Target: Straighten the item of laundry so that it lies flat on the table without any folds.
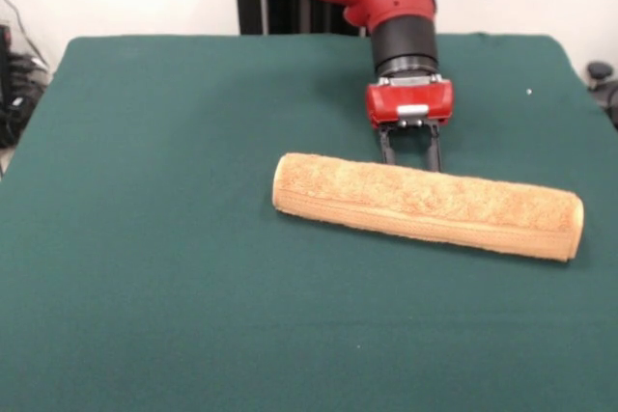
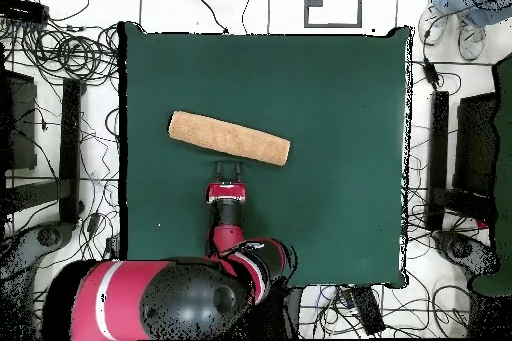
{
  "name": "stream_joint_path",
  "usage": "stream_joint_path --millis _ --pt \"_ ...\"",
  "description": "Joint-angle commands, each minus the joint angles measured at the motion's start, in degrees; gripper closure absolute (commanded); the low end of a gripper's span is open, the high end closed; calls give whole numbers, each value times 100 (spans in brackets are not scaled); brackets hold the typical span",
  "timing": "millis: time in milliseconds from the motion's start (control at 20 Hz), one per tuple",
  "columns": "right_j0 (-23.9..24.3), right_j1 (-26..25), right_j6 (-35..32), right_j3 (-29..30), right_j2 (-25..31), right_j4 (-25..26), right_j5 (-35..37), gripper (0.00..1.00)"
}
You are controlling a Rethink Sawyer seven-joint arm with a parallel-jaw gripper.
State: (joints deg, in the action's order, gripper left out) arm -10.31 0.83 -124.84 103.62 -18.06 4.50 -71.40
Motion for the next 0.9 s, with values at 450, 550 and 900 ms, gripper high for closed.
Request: stream_joint_path --millis 450,550,900 --pt "795 798 -572 -2138 1589 476 4081 0" --pt "823 924 -519 -2034 1677 287 4475 0" --pt "585 931 -351 -2015 1331 -95 4018 0"
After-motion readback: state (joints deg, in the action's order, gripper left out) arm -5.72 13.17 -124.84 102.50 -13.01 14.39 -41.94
